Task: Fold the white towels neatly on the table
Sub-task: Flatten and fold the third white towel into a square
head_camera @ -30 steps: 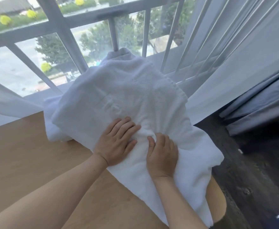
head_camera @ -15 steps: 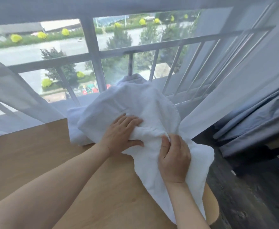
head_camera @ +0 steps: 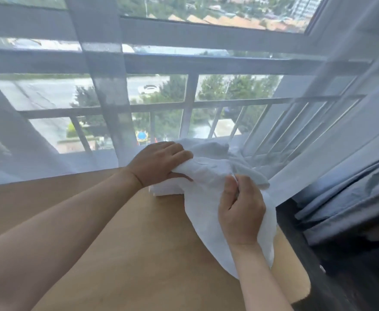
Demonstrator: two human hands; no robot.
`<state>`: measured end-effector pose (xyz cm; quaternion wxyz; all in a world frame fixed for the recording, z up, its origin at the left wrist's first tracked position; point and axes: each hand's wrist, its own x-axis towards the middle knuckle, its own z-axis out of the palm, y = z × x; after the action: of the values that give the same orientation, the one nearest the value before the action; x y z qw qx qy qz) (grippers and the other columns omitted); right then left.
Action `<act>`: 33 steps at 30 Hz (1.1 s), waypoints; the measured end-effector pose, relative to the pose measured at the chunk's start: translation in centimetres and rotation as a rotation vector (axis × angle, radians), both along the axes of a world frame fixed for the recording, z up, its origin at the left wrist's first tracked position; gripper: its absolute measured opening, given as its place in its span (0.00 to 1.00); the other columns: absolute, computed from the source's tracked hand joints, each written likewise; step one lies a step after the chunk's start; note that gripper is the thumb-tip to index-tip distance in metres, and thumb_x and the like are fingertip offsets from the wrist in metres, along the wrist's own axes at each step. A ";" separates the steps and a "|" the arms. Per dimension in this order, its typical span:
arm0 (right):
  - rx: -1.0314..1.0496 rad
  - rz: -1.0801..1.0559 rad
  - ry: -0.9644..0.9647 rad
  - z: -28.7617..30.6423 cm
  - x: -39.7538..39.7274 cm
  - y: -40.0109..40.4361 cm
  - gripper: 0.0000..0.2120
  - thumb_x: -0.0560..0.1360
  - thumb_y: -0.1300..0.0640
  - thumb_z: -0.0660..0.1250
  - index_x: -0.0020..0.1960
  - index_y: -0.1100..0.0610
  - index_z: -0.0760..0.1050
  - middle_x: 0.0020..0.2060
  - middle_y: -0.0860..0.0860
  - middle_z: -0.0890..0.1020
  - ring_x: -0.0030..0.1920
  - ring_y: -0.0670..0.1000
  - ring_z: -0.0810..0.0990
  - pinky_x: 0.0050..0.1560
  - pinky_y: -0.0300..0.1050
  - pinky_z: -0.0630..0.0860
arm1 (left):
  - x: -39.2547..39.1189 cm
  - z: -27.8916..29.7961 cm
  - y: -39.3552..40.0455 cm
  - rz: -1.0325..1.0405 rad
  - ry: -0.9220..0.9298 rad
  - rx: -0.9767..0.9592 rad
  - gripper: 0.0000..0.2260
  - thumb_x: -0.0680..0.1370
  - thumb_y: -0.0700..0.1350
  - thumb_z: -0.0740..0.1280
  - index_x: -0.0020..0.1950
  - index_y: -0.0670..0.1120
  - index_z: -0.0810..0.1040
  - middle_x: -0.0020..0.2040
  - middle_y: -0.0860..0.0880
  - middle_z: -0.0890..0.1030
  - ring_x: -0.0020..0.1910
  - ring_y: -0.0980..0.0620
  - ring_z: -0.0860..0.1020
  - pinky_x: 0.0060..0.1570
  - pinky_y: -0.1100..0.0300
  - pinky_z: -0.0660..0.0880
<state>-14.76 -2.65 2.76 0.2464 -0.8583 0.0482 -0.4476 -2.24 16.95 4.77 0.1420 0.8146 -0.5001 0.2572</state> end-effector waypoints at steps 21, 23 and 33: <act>-0.328 0.703 0.543 -12.4 -12.4 39.4 0.20 0.83 0.49 0.55 0.36 0.58 0.68 0.29 0.53 0.73 0.31 0.58 0.71 0.36 0.54 0.72 | -31.4 -14.3 43.4 0.749 0.256 0.251 0.26 0.72 0.67 0.68 0.57 0.47 0.84 0.33 0.51 0.75 0.28 0.50 0.74 0.24 0.61 0.69; -0.367 0.711 0.574 -14.1 -13.1 40.3 0.18 0.83 0.51 0.59 0.36 0.56 0.67 0.29 0.52 0.73 0.31 0.57 0.71 0.37 0.52 0.72 | -33.1 -16.5 43.7 0.810 0.345 0.235 0.26 0.71 0.67 0.69 0.57 0.48 0.83 0.34 0.52 0.76 0.29 0.51 0.75 0.24 0.60 0.68; -0.359 0.631 0.669 -16.5 -12.8 40.9 0.17 0.82 0.47 0.51 0.36 0.51 0.62 0.30 0.50 0.76 0.32 0.55 0.72 0.37 0.48 0.68 | -32.2 -19.9 42.0 0.973 0.657 0.116 0.35 0.75 0.75 0.46 0.65 0.54 0.76 0.45 0.52 0.77 0.39 0.49 0.76 0.33 0.56 0.68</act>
<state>-27.51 38.22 -13.78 0.1891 -0.9566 -0.2156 -0.0522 -34.48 58.99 -15.15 0.1107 0.9938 -0.0120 -0.0009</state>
